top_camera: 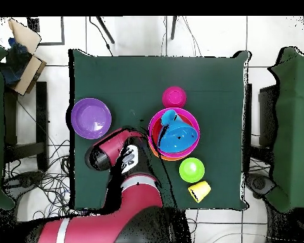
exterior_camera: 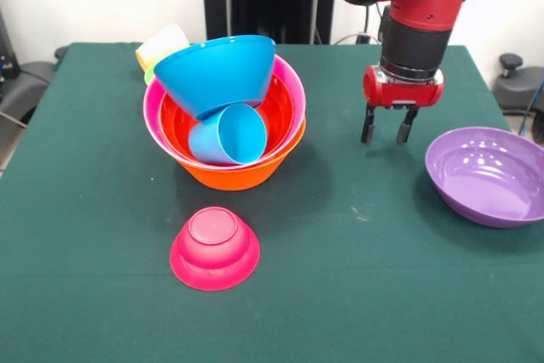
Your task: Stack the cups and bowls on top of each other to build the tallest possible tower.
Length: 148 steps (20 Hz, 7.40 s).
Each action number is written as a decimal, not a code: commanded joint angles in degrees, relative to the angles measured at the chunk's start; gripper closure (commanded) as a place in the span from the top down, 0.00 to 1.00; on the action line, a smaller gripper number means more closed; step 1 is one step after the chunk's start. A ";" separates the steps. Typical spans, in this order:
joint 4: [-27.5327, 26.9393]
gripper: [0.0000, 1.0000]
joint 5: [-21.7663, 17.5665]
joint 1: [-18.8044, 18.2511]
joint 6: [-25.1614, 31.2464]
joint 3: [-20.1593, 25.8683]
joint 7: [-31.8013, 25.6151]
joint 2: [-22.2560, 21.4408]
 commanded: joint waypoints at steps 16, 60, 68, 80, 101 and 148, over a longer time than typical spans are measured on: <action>-1.95 1.00 6.84 -0.15 5.38 -0.47 4.96 -5.49; -6.38 1.00 -5.33 -3.98 3.77 10.74 -12.04 -1.83; -6.80 1.00 -5.38 -3.72 4.78 11.08 -11.34 -1.52; -8.47 1.00 -4.88 -4.03 6.30 13.54 -12.64 0.41; -17.25 0.00 -7.39 -2.47 6.34 12.74 -7.35 7.37; -6.86 0.00 -1.03 -5.58 13.71 11.50 -7.84 -6.82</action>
